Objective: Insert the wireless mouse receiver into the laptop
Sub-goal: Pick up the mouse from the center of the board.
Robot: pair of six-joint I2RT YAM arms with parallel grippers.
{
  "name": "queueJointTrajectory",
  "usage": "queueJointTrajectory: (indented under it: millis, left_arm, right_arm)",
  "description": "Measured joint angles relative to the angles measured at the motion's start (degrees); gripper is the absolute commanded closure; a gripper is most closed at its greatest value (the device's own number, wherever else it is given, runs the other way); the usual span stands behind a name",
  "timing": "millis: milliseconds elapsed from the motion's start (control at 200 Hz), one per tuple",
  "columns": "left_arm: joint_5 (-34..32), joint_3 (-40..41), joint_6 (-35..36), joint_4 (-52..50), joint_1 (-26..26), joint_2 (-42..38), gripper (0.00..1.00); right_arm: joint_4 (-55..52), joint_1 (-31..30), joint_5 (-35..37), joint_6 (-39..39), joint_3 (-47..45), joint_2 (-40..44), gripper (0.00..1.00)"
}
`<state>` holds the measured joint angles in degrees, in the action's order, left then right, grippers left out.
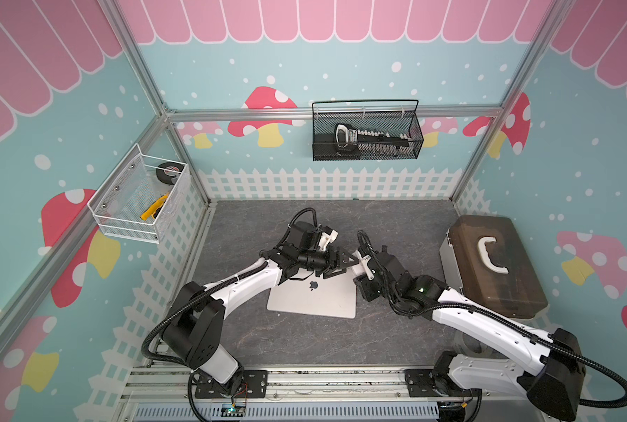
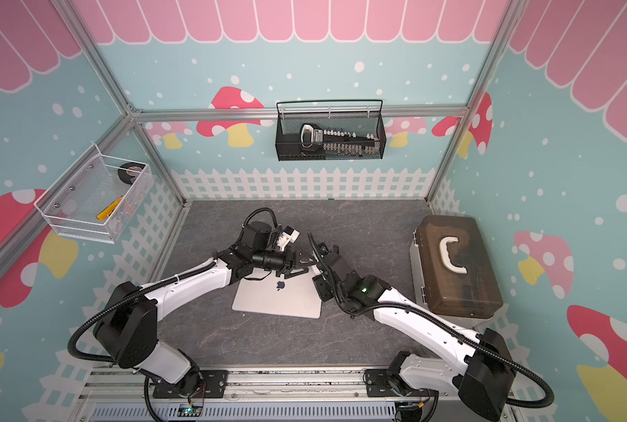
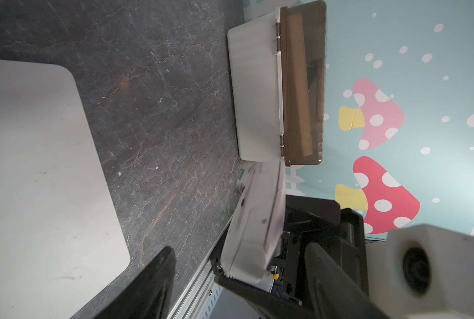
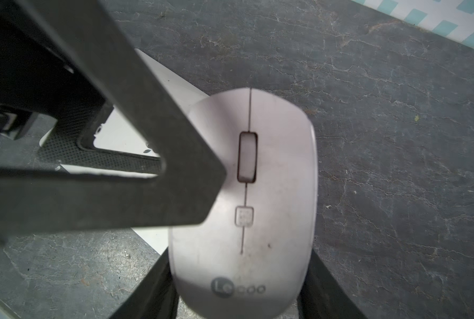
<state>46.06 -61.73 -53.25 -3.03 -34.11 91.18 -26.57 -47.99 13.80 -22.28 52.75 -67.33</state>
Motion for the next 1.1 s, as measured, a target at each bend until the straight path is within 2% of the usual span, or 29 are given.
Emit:
queueJointTrajectory:
  millis: [250, 555, 670, 790, 850, 975, 1101]
  left_arm:
    - [0.0, 0.0, -3.2, 5.3, -0.8, 0.9, 0.41]
    - [-0.3, 0.3, -4.8, 7.1, -1.3, 1.9, 0.66]
    - [-0.6, 0.3, -4.3, 7.6, -1.1, 2.1, 0.73]
    - [-0.7, 0.3, -4.6, 7.7, -1.2, 2.3, 0.78]
    - [-1.0, 0.3, -4.9, 7.3, -1.3, 2.4, 0.80]
    - [-2.2, 0.1, -5.0, 4.6, -1.3, 2.8, 0.82]
    - [-4.1, -2.4, -4.9, 0.0, -0.9, 3.6, 0.84]
  right_arm:
    - [1.5, 0.0, -0.3, 0.0, 0.5, -0.1, 0.52]
    - [3.0, 0.0, 0.3, -0.2, 0.5, -1.0, 0.51]
    - [3.0, 0.0, 0.3, -0.7, 0.6, -1.0, 0.44]
    - [3.0, 0.1, 0.7, 0.5, 0.7, -1.1, 0.23]
    - [3.0, 0.1, 1.0, 1.9, 1.0, -1.3, 0.16]
    - [2.7, 0.1, 1.7, 5.1, 1.4, -1.5, 0.12]
    - [4.5, -0.3, 3.1, 10.2, -0.1, -0.6, 0.13]
